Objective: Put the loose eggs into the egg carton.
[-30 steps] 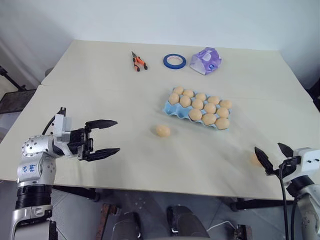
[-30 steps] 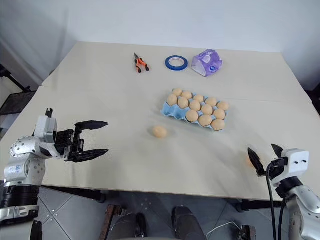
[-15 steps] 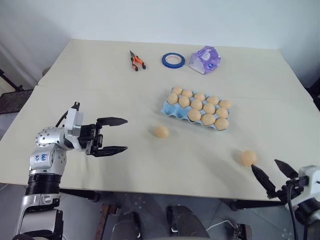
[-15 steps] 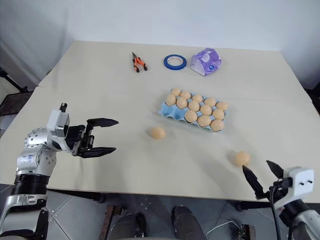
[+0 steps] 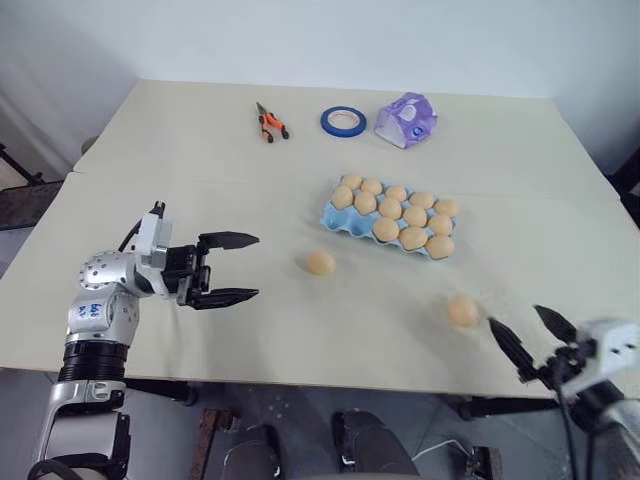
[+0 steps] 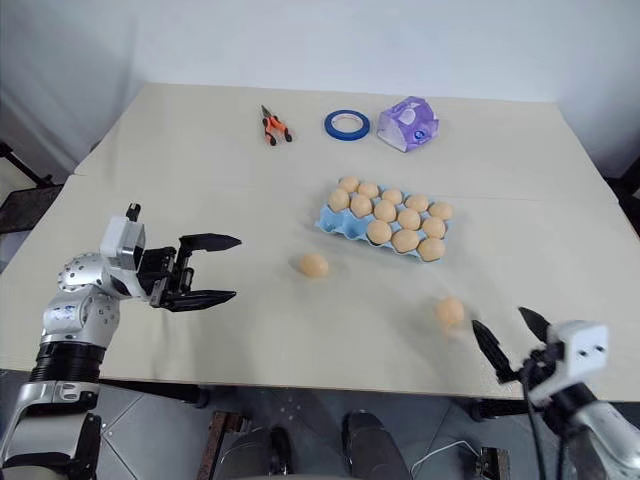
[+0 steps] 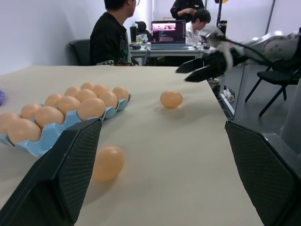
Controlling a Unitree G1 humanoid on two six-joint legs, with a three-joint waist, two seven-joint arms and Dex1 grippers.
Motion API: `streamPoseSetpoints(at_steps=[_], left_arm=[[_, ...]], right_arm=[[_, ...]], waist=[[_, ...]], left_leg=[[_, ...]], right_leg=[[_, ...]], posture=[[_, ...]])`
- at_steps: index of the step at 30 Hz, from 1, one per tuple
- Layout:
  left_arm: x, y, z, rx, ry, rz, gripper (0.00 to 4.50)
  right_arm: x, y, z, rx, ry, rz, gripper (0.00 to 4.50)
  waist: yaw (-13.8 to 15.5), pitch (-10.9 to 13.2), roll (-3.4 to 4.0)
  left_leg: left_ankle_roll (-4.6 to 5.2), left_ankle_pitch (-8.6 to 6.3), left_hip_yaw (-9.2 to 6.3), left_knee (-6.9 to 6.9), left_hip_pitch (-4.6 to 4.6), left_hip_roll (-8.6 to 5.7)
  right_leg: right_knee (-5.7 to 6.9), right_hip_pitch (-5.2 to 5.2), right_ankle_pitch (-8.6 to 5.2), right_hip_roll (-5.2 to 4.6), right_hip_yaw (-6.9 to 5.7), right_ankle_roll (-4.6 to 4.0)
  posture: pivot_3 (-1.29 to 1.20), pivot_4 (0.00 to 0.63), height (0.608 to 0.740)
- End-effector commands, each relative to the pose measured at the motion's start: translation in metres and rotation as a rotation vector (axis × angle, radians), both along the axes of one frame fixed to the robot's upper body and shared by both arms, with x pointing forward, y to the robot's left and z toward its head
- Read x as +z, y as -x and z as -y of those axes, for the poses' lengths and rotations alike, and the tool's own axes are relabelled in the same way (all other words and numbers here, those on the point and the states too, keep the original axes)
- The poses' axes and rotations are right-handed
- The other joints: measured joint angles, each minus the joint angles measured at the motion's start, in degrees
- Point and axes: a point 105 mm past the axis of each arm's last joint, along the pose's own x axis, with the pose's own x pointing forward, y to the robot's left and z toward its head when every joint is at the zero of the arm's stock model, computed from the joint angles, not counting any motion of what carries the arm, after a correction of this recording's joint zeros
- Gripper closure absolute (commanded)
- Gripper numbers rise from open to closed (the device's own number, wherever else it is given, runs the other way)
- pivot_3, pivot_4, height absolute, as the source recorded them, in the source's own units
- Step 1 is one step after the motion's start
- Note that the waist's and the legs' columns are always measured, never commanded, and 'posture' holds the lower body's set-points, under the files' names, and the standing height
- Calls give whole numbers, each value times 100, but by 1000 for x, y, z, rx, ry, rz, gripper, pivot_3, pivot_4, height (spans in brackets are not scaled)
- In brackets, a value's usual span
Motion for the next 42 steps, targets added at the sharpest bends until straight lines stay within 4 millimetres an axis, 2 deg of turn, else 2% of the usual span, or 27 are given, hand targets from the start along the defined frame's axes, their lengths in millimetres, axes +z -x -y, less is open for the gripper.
streamPoseSetpoints(at_steps=[1, 4, 10, 14, 17, 22, 24, 27, 30, 36, 42], left_arm=[[7, 10, 0, -58, 1, 54, 37], [7, 12, -1, -40, 3, 57, 37], [6, 15, -3, -8, 9, 61, 37], [6, 15, -2, 2, 13, 65, 37], [6, 15, -2, 7, 14, 69, 0], [6, 16, -4, 14, 15, 70, 0], [6, 16, -4, 17, 14, 70, 0], [5, 16, -6, 28, 12, 72, 0], [7, 14, -6, 38, 18, 77, 0], [7, 11, -5, 54, 30, 83, 0], [6, 7, -8, 110, 42, 76, 0]], right_arm=[[-8, -15, -14, 21, -12, -17, 0], [-14, -26, -27, 49, -14, -43, 0], [-29, -30, -43, 99, 19, -100, 0], [-34, -39, -41, 70, 38, -102, 0], [-32, -41, -37, 49, 30, -96, 565], [-26, -35, -38, 63, 32, -86, 2232], [-23, -33, -38, 66, 35, -83, 2424], [-3, -35, -45, 105, 55, -30, 2516], [24, -49, -56, 146, 67, 38, 2546], [57, -90, -92, 227, 89, 98, 2547], [76, -135, -136, 309, 116, 145, 2547]], waist=[[7, 0, 0], [12, 0, 0], [30, 0, 0], [-3, -7, -11], [4, -8, -12], [8, -9, -14], [7, -9, -14], [5, -8, -13], [-23, -7, -11], [-6, -6, -11], [-25, -6, -10]], left_leg=[[2, 2, -2, -1, 0, 0], [6, 2, -3, -4, -2, 1], [-10, -1, -2, -3, -11, 0], [-6, -1, 0, 2, -4, 0], [2, -1, 0, 2, -3, -1], [2, -1, -4, -2, -2, 0], [1, -1, -4, -4, -3, 0], [-1, -1, -3, -4, -4, 0], [0, -2, -1, -1, -4, 1], [-3, 6, -3, -3, -3, 4], [-8, 8, 3, -4, -16, 5]], right_leg=[[1, -1, 0, 1, 0, 0], [3, -2, -2, 2, -1, 2], [1, -6, -16, 1, -2, 13], [2, 1, -15, 1, -2, 15], [2, 1, -11, 1, -2, 13], [5, 0, -11, 1, -3, 11], [5, -1, -11, 1, -3, 11], [4, -2, -12, 1, -3, 11], [5, -2, -12, 1, -3, 11], [7, -7, -5, 4, -6, 0], [5, -18, -7, 3, -7, 2]], posture=[[0, 150, 740], [0, 150, 740], [0, 150, 740], [0, 150, 740], [0, 150, 740], [0, 150, 740], [0, 150, 740], [0, 150, 740], [0, 150, 740], [0, 150, 740], [0, 150, 740]])
